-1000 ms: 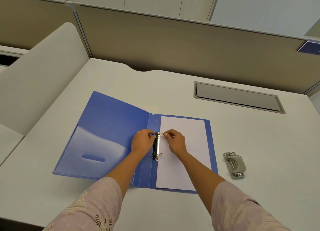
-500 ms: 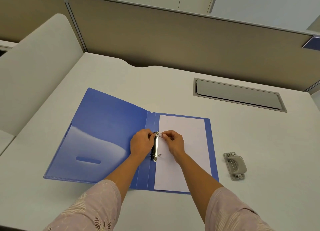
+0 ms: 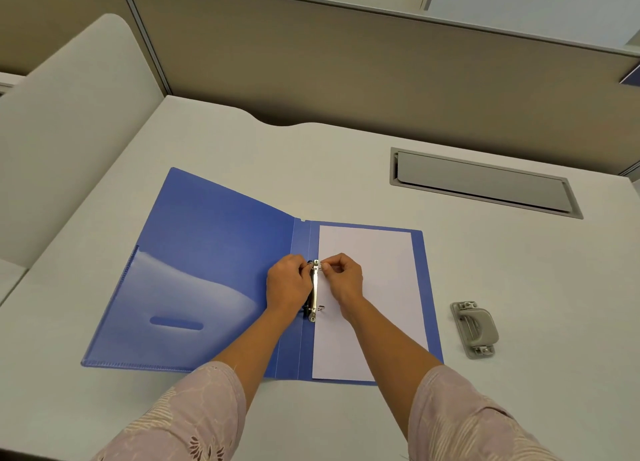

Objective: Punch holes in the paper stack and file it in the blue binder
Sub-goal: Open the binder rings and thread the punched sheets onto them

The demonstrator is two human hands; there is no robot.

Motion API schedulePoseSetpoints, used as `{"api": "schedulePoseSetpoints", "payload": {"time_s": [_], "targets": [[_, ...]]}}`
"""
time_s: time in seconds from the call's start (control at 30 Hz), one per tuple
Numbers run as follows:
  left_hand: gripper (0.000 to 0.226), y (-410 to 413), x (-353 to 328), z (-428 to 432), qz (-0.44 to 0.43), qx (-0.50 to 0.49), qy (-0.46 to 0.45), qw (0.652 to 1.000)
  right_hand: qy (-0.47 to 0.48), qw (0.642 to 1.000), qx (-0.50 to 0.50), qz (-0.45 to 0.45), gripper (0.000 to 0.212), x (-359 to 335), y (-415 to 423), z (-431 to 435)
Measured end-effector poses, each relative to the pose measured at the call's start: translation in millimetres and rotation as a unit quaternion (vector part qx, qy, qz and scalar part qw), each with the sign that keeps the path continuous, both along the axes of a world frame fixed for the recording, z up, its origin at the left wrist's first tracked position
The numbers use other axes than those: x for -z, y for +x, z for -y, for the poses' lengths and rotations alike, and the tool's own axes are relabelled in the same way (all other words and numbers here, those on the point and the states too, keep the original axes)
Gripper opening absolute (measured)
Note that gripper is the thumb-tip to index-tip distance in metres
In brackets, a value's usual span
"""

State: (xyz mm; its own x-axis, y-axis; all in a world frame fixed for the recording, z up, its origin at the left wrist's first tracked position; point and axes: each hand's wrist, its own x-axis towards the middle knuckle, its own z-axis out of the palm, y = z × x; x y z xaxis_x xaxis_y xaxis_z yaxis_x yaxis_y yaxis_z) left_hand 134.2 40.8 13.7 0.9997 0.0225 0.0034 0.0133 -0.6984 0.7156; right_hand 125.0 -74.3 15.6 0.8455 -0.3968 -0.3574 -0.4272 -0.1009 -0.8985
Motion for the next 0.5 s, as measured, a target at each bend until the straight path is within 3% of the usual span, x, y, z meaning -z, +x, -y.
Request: {"api": "schedulePoseSetpoints", "payload": {"time_s": [0.5], "targets": [[0.02, 0.1, -4.1, 3.0, 0.021, 0.055, 0.07, 0.996, 0.003, 1.0, 0.029, 0.008, 0.008, -0.2, -0.1, -7.1]]}}
